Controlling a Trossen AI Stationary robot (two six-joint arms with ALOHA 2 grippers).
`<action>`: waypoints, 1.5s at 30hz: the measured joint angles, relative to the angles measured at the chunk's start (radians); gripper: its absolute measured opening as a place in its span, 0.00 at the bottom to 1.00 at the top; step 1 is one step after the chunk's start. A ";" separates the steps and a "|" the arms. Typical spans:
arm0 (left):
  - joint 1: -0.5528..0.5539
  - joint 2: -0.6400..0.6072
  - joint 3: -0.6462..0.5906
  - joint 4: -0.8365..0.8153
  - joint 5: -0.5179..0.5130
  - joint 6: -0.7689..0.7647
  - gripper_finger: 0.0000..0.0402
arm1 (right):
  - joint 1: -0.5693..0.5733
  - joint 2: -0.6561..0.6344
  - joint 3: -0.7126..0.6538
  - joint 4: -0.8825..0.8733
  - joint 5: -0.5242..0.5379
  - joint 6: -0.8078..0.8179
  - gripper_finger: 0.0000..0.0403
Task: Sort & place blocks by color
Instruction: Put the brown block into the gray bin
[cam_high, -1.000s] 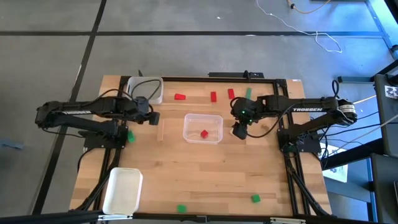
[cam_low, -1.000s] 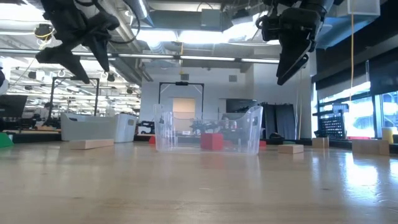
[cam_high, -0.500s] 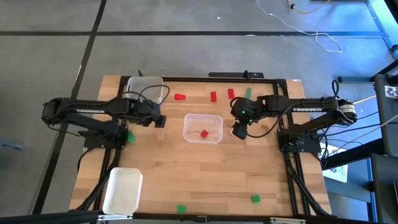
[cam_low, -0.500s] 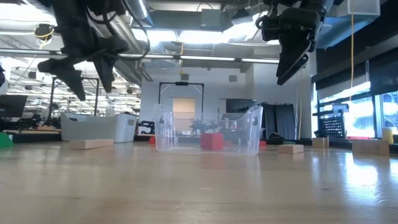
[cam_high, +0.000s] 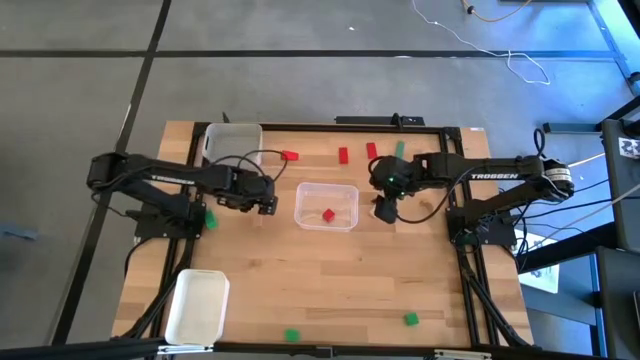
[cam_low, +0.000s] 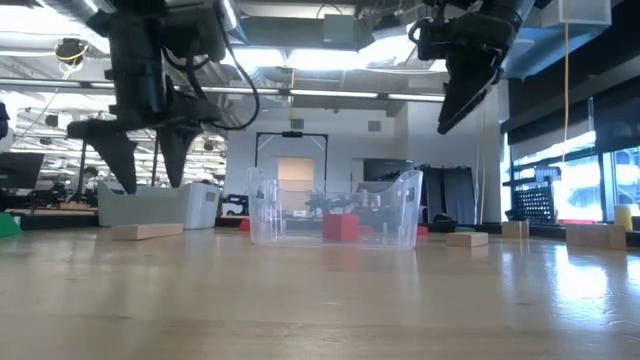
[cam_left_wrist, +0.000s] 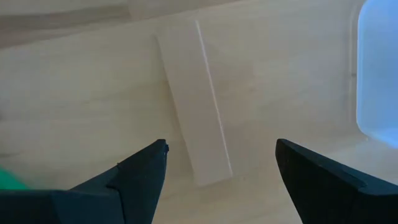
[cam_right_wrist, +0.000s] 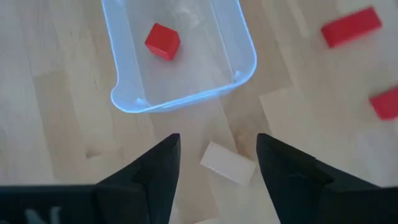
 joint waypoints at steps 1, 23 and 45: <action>-0.003 0.015 0.000 0.006 -0.006 0.000 0.72 | 0.000 0.000 0.000 0.014 -0.001 -0.001 0.52; -0.039 0.265 0.001 0.070 -0.100 -0.087 0.72 | 0.012 0.000 0.000 0.267 -0.107 -0.236 0.52; -0.039 0.286 0.002 0.086 -0.111 -0.032 0.71 | 0.010 0.000 0.000 0.285 -0.100 -0.262 0.52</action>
